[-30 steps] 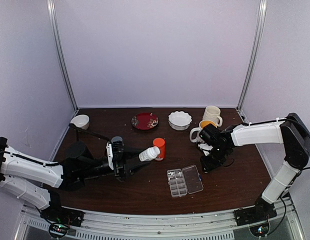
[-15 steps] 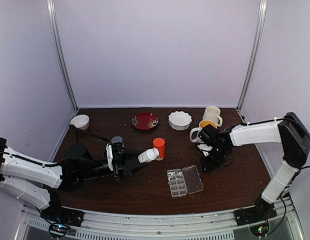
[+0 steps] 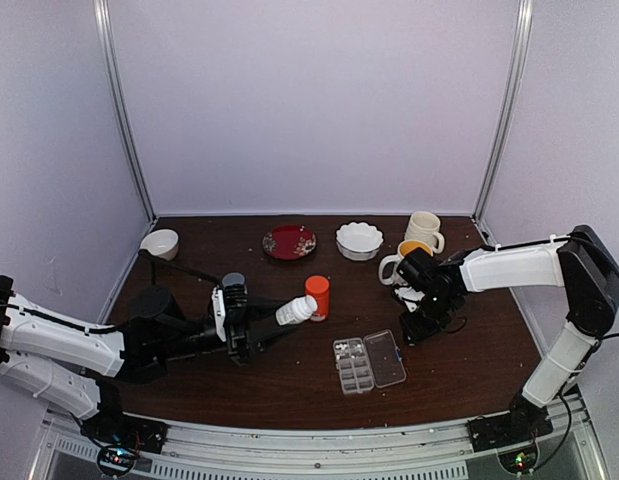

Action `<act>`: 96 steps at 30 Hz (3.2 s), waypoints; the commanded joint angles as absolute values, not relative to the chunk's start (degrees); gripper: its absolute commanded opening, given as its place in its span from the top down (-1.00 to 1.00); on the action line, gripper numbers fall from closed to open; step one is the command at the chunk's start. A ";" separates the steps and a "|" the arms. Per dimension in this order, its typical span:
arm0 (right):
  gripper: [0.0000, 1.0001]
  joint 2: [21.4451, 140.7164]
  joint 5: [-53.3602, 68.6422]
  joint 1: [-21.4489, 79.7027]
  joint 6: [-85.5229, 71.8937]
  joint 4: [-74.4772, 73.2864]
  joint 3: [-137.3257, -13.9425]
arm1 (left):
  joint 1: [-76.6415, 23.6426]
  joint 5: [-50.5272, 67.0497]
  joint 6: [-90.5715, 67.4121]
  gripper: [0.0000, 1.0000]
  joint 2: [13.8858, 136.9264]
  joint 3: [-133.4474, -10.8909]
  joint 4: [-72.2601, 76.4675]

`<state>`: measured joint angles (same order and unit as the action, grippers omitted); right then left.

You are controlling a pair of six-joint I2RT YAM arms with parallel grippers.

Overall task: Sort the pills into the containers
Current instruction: Pick up the lid of the pill bottle from the center of the board, then screw the lid of the pill bottle onto the pill bottle.

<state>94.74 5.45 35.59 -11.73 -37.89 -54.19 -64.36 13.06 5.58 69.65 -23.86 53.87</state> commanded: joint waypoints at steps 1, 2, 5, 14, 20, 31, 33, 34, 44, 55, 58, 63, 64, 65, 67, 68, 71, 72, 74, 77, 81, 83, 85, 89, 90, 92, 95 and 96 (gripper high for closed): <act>0.31 94.36 4.61 35.33 -11.18 -38.24 -55.70 | -64.65 12.65 5.98 0.91 68.78 -23.46 55.46; 0.33 94.31 4.60 35.33 -11.21 -38.28 -55.72 | -64.56 12.66 5.98 0.91 68.78 -23.45 55.46; 0.37 94.31 4.77 35.33 -11.12 -38.28 -55.79 | -64.62 12.66 5.98 0.91 68.84 -23.47 55.37; 0.43 89.03 6.12 35.40 -10.46 -37.74 -55.74 | -64.63 12.76 5.98 0.91 69.42 -23.78 55.59; 0.49 81.49 8.20 35.66 -9.04 -37.16 -56.25 | -64.65 13.78 5.33 0.91 71.18 -25.03 56.18; 0.53 65.55 35.22 43.39 -5.98 -21.65 -58.25 | -64.62 15.32 4.03 0.90 73.13 -25.98 57.41; 0.53 65.85 37.82 45.65 -5.83 -20.59 -60.29 | -64.61 15.76 3.79 0.90 73.41 -26.37 57.12; 0.54 66.16 38.66 46.83 -5.68 -20.32 -61.48 | -64.62 16.08 3.61 0.90 73.52 -26.55 56.94; 0.56 69.92 40.47 54.74 -1.16 -22.33 -69.38 | -64.60 17.13 2.80 0.91 73.48 -27.26 55.91; 0.57 74.71 33.43 58.80 4.68 -31.15 -74.59 | -64.66 17.31 2.64 0.91 73.35 -27.33 55.47; 0.57 75.32 32.59 59.38 4.90 -31.48 -74.97 | -64.60 17.31 2.64 0.90 73.36 -27.33 55.46; 0.58 76.86 30.37 60.54 6.02 -33.53 -76.52 | -64.66 17.30 2.65 0.90 73.30 -27.42 55.37; 0.58 77.04 30.28 60.70 6.17 -33.59 -76.58 | -64.68 17.31 2.65 0.90 73.40 -27.42 55.37; 0.58 77.20 30.09 60.91 6.23 -33.49 -76.63 | -64.63 17.36 2.64 0.90 73.41 -27.42 55.37; 0.59 77.53 29.53 61.24 6.39 -33.37 -76.60 | -64.60 17.48 2.59 0.91 73.48 -27.42 55.38; 0.59 77.72 29.43 61.38 6.50 -33.32 -76.71 | -64.60 17.47 2.55 0.90 73.43 -27.42 55.37; 0.59 77.96 30.68 61.73 7.23 -32.69 -76.33 | -64.60 17.48 2.49 0.91 73.31 -27.46 55.43; 0.59 77.89 31.14 61.82 7.43 -32.12 -75.82 | -64.63 17.46 2.47 0.91 73.26 -27.49 55.39; 0.60 77.87 31.55 62.09 8.00 -31.73 -75.28 | -64.61 17.41 2.38 0.90 73.18 -27.42 55.38; 0.60 77.96 31.66 62.60 9.41 -31.95 -74.87 | -64.67 17.44 2.11 0.90 72.98 -27.50 55.37; 0.60 77.89 30.86 62.86 12.15 -32.58 -74.10 | -64.62 17.82 1.34 0.90 72.87 -27.55 55.91; 0.62 77.52 31.85 62.91 15.39 -32.55 -73.05 | -64.53 18.37 0.68 0.90 72.95 -27.68 56.33; 0.62 76.67 32.24 62.93 17.60 -30.48 -70.73 | -64.55 18.91 0.18 0.90 73.06 -27.69 57.38; 0.62 75.00 33.39 62.94 22.25 -27.36 -67.89 | -64.45 20.19 -3.36 0.90 73.42 -27.70 59.84; 0.63 74.69 33.63 62.96 23.57 -26.65 -67.31 | -64.50 20.41 -3.86 0.90 73.49 -27.64 60.52; 0.62 73.97 34.25 62.94 25.62 -25.89 -66.24 | -64.42 20.74 -4.62 0.90 73.64 -27.52 61.66; 0.61 73.85 34.65 62.93 29.30 -27.06 -66.18 | -64.21 22.03 -5.49 0.90 73.78 -27.95 61.78; 0.60 74.16 34.82 62.93 31.34 -28.61 -66.92 | -63.98 22.80 -6.03 0.91 73.70 -28.38 61.27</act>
